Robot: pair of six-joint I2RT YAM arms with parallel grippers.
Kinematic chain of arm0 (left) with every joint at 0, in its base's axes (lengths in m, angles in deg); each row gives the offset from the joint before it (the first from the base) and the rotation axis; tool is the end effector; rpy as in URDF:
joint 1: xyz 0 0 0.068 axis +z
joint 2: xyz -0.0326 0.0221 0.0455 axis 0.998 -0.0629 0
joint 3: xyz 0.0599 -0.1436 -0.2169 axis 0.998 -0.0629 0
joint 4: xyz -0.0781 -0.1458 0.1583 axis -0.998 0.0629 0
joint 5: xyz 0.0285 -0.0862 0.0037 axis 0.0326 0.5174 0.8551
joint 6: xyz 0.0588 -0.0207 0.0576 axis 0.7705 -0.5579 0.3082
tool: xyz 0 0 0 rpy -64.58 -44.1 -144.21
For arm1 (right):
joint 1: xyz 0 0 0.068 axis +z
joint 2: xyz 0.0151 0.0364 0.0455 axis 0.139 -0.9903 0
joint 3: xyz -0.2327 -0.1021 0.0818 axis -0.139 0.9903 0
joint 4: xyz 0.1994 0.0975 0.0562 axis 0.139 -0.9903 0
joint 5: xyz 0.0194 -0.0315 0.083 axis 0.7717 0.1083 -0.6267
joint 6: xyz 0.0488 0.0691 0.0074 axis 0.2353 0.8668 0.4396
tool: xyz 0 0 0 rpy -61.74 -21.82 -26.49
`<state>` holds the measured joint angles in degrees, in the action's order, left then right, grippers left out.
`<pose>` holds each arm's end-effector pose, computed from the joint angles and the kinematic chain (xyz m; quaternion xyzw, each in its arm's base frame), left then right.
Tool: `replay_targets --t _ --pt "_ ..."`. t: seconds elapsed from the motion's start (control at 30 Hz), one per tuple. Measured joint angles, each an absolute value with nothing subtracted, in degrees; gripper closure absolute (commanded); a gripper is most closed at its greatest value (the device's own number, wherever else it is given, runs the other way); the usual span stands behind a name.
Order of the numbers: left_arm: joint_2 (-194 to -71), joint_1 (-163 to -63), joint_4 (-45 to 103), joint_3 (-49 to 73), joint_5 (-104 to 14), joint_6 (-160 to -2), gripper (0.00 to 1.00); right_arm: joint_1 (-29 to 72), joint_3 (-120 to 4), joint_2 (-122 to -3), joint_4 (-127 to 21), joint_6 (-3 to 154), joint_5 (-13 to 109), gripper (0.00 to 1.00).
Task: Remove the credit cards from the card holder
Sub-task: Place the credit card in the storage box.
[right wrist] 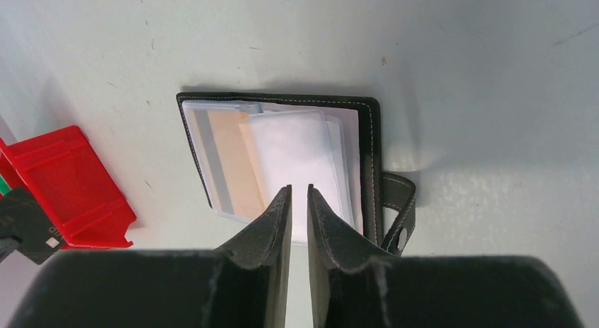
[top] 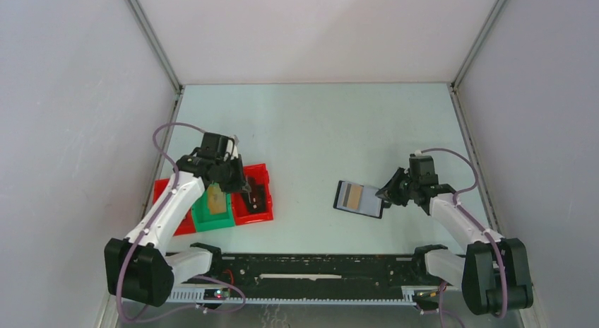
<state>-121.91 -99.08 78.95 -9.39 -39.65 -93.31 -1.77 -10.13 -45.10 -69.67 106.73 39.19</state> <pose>0.1890 -0.0609 0.2265 -0.0680 0.9601 -0.1886 0.1947 0.1936 0.0425 0.1527 0.2144 0.9161 0.2429 0.2363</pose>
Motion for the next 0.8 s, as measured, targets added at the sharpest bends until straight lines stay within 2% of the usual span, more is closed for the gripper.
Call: replay_targets --t 0.3,0.33,0.43,0.5,0.73,0.8 --pt "-126.19 -98.95 74.84 -12.23 -41.44 -92.92 1.0 -1.92 -10.26 -42.87 -72.29 106.71 40.13 0.78" --pt "-127.11 -98.95 74.19 -12.58 -41.18 -92.94 0.93 -1.92 -10.26 -42.78 -72.49 106.71 40.15 0.78" --pt "-129.58 -98.95 72.85 -12.8 -41.62 -92.88 0.61 -1.92 -10.26 -42.67 -72.9 106.73 40.19 0.78" --pt "-130.45 -98.95 72.55 -12.78 -42.82 -92.64 0.56 -1.92 -10.26 -42.54 -73.21 106.73 40.35 0.78" --pt "-126.67 -98.95 76.22 -11.77 -46.34 -92.64 0.51 -1.9 -10.26 -41.25 -74.13 106.73 40.63 0.77" --pt "-122.84 -99.17 76.61 -10.44 -46.3 -92.92 0.38 -1.79 -10.3 -41.12 -74.21 106.75 40.78 0.77"
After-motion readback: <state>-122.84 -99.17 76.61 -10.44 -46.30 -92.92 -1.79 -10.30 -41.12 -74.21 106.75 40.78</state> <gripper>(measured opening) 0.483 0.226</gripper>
